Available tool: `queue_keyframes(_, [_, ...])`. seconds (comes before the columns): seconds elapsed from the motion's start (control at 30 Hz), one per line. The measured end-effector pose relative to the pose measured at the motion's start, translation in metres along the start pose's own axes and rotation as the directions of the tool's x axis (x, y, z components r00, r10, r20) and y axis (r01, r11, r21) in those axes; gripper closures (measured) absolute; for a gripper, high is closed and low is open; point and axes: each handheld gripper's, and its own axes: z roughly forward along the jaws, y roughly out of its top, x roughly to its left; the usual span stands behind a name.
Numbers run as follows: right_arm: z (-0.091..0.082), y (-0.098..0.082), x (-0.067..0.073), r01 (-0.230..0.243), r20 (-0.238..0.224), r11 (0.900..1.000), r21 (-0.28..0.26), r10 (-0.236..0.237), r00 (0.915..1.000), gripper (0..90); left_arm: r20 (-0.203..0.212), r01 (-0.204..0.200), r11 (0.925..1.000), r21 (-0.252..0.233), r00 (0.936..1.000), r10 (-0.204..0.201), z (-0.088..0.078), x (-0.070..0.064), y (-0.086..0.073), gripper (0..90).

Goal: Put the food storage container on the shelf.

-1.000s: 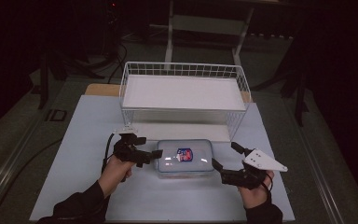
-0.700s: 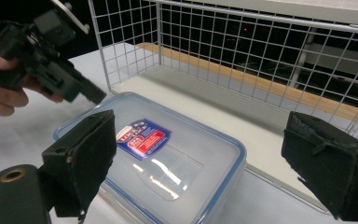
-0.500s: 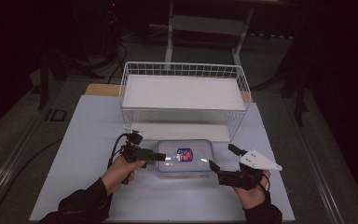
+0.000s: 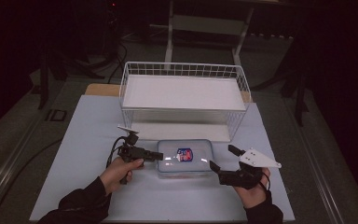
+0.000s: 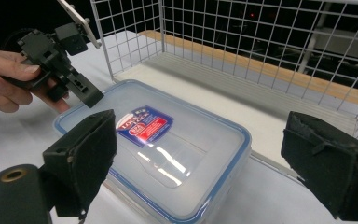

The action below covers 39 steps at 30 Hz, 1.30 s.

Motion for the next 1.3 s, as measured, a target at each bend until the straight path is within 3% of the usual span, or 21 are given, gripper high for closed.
queue_keyframes(0.17, [0.003, -0.002, -0.005, -0.031, -0.019, 0.999, 0.025, 0.032, 0.9993, 12.7, 0.007, -0.016, 0.9999, 0.002, 0.9998, 0.016, -0.002, 0.001, 0.0, 48.7])
queue_keyframes(0.27, [0.008, -0.004, -0.013, -0.09, -0.063, 0.994, 0.06, 0.093, 0.9937, 13.2, 0.007, -0.039, 0.9992, 0.005, 0.9992, 0.039, -0.004, -0.001, -0.001, 50.8])
queue_keyframes(0.47, [0.022, -0.013, -0.035, -0.209, -0.12, 0.966, 0.153, 0.228, 0.9662, 13.8, 0.0, -0.111, 0.9938, -0.007, 0.9938, 0.111, -0.007, -0.007, -0.005, 51.9])
queue_keyframes(0.57, [0.03, -0.018, -0.046, -0.27, -0.144, 0.943, 0.196, 0.3, 0.9429, 14.9, 0.01, -0.13, 0.9914, -0.018, 0.9915, 0.13, -0.008, -0.008, -0.007, 53.4])
queue_keyframes(0.6, [0.03, -0.018, -0.046, -0.27, -0.144, 0.943, 0.196, 0.3, 0.9429, 14.9, 0.01, -0.13, 0.9914, -0.018, 0.9915, 0.13, -0.008, -0.008, -0.007, 53.9])
queue_keyframes(0.63, [0.034, -0.021, -0.051, -0.298, -0.163, 0.928, 0.225, 0.337, 0.9273, 15.0, 0.015, -0.144, 0.9894, -0.016, 0.9894, 0.144, -0.009, -0.009, -0.007, 54.3])
queue_keyframes(0.77, [0.046, -0.024, -0.06, -0.331, -0.197, 0.901, 0.28, 0.392, 0.8989, 16.3, 0.018, -0.174, 0.9846, -0.012, 0.9845, 0.174, -0.009, -0.012, -0.008, 55.7])
queue_keyframes(0.83, [0.051, -0.027, -0.064, -0.353, -0.208, 0.885, 0.305, 0.424, 0.8815, 17.4, 0.022, -0.179, 0.9838, -0.011, 0.9836, 0.179, -0.009, -0.012, -0.008, 56.1])
queue_keyframes(0.9, [0.055, -0.031, -0.068, -0.382, -0.221, 0.862, 0.334, 0.465, 0.8571, 18.9, 0.022, -0.182, 0.9831, -0.012, 0.9829, 0.183, -0.009, -0.013, -0.008, 56.2])
queue_keyframes(1.0, [0.058, -0.035, -0.072, -0.407, -0.234, 0.84, 0.36, 0.503, 0.832, 21.8, 0.026, -0.192, 0.9814, -0.012, 0.9811, 0.192, -0.01, -0.014, -0.009, 56.9])
queue_keyframes(1.07, [0.058, -0.038, -0.074, -0.437, -0.242, 0.818, 0.373, 0.541, 0.8054, 23.9, 0.027, -0.19, 0.9816, -0.012, 0.9813, 0.191, -0.01, -0.014, -0.009, 57.4])
queue_keyframes(1.1, [0.058, -0.04, -0.074, -0.447, -0.24, 0.81, 0.379, 0.553, 0.798, 28.2, 0.027, -0.2, 0.9798, -0.012, 0.9794, 0.2, -0.01, -0.015, -0.01, 57.5])
queue_keyframes(1.13, [0.058, -0.041, -0.075, -0.455, -0.26, 0.801, 0.39, 0.569, 0.78, 31.4, 0.026, -0.203, 0.9791, -0.011, 0.9788, 0.203, -0.01, -0.015, -0.01, 57.5])
queue_keyframes(1.17, [0.058, -0.042, -0.076, -0.464, -0.271, 0.793, 0.393, 0.583, 0.7664, 33.6, 0.027, -0.202, 0.9794, -0.011, 0.979, 0.202, -0.01, -0.015, -0.01, 57.6])
queue_keyframes(1.23, [0.058, -0.042, -0.076, -0.464, -0.293, 0.79, 0.4, 0.59, 0.7521, 39.3, 0.028, -0.205, 0.9787, -0.012, 0.9783, 0.205, -0.011, -0.015, -0.01, 57.8])
queue_keyframes(1.3, [0.058, -0.041, -0.077, -0.463, -0.298, 0.788, 0.405, 0.593, 0.7485, 41.6, 0.029, -0.207, 0.9783, -0.012, 0.9779, 0.207, -0.011, -0.015, -0.011, 57.8])
